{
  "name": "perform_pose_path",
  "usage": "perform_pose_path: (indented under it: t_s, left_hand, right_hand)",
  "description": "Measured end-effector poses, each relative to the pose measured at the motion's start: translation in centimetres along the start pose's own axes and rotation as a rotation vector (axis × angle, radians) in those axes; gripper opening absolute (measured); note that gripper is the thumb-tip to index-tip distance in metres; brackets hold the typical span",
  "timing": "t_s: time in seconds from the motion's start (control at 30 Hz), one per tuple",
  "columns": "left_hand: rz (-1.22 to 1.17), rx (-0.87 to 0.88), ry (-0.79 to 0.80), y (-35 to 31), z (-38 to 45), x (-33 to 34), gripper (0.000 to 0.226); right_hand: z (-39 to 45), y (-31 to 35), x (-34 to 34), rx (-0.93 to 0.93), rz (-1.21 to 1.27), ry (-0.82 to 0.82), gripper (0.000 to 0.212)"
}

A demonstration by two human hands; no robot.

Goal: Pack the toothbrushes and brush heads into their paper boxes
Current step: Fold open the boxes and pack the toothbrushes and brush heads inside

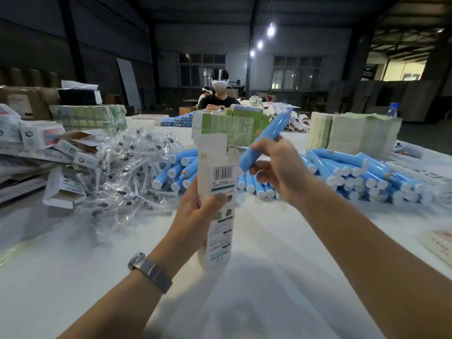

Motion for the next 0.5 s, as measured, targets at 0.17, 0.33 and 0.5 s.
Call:
perform_pose_path:
  t_s: [0.17, 0.33, 0.5]
  left_hand:
    - [0.04, -0.003, 0.012, -0.2, -0.2, -0.2, 0.038]
    - [0.04, 0.019, 0.025, 0.0, -0.1, 0.0, 0.05]
    - [0.053, 0.087, 0.036, 0.1, 0.0, 0.1, 0.054]
  right_hand:
    - [-3.0, 4.1, 0.1, -0.205, 0.051, -0.012, 0.023]
    - [-4.1, 4.6, 0.9, -0.297, 0.018, 0.102, 0.025]
    - [-4.1, 3.3, 2.4, -0.464, -0.384, 0.032, 0.024]
Point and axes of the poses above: each hand's wrist, its own z-axis towards the middle knuckle, its own x-axis out of the palm, y = z × x, the point moved 1 cm from there along z, towards the middle knuckle, and after that the axes turned 7 degrees about x, right-handed, at the moved point
